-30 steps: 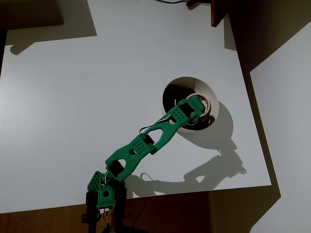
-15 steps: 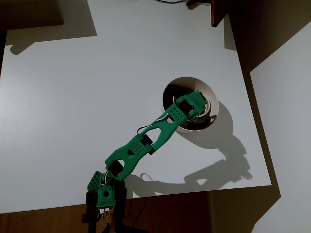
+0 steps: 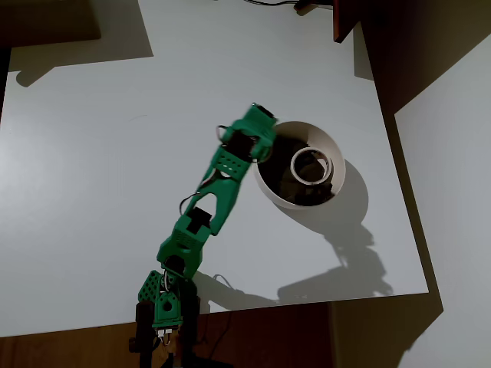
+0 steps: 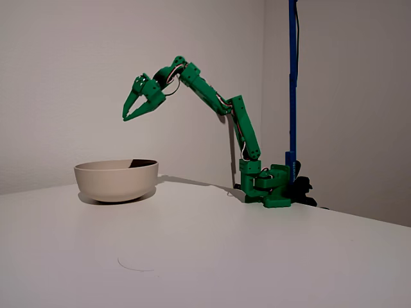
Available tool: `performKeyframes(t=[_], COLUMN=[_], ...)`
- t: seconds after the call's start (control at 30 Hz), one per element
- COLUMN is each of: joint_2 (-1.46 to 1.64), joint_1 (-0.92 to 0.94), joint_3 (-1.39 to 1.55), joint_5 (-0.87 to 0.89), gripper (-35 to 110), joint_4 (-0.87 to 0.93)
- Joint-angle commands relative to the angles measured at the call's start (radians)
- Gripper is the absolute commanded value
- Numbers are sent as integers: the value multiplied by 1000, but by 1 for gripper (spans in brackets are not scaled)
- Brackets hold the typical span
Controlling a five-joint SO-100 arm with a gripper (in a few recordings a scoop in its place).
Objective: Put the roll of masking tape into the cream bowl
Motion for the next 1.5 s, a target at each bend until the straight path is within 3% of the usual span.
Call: performKeyframes(t=[0.0, 0.27, 0.43, 0.9, 1.47], joint_2=[160, 222, 321, 925, 1269], joint_1=[-160, -413, -518, -607, -568], joint_3=[-60, -41, 94, 1246, 1921], joint_5=[-26, -80, -97, -129, -173], gripper=[-8, -8, -8, -8, -8], joint_4=[129, 385, 388, -140, -443])
